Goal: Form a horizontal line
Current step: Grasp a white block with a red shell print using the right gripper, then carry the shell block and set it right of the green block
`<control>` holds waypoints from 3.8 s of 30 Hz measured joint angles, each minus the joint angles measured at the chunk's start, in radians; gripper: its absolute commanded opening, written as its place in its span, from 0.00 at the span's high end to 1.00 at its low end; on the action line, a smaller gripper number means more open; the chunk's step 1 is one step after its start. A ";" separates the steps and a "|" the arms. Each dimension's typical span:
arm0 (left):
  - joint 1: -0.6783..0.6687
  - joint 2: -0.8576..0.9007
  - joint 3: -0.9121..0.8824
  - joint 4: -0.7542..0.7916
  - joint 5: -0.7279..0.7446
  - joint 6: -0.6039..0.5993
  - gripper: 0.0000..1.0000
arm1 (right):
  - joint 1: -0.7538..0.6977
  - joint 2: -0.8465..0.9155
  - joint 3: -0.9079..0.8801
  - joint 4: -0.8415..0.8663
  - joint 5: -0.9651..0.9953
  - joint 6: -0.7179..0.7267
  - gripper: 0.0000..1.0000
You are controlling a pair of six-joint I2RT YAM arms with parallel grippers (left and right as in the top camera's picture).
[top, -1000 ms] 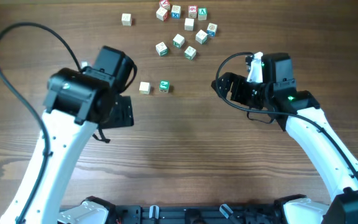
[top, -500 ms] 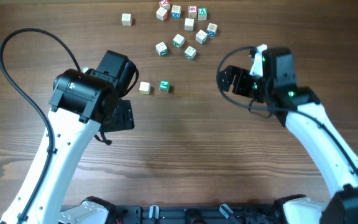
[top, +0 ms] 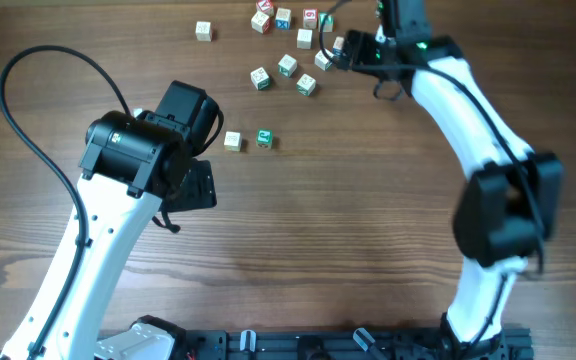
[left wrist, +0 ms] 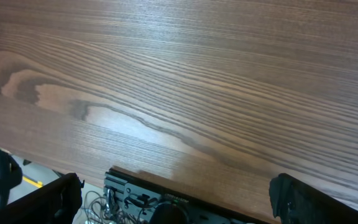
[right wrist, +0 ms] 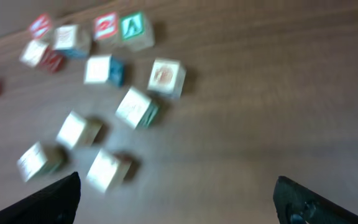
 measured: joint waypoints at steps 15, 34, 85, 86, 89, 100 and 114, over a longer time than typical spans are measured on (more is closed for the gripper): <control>0.000 0.000 0.000 0.002 0.000 0.000 0.00 | 0.051 0.406 0.264 0.254 0.051 0.202 0.18; 0.000 0.000 0.000 0.002 0.000 0.000 0.00 | 0.055 0.439 0.284 0.222 0.154 0.216 0.59; 0.000 0.000 0.000 0.002 0.000 0.000 0.00 | 0.052 0.469 0.338 0.190 0.155 0.176 0.71; 0.000 0.000 0.000 0.002 0.000 0.000 0.00 | 0.052 0.469 0.338 0.190 0.155 0.177 0.73; 0.000 0.000 0.000 0.002 0.000 0.000 0.00 | 0.052 0.469 0.341 0.189 0.158 0.175 0.78; 0.000 0.000 0.000 0.002 0.000 0.000 0.00 | 0.052 0.381 0.340 -0.069 0.126 0.030 0.83; 0.000 0.000 0.000 0.002 0.000 0.000 0.00 | 0.084 0.154 0.245 -0.458 -0.234 -0.066 0.86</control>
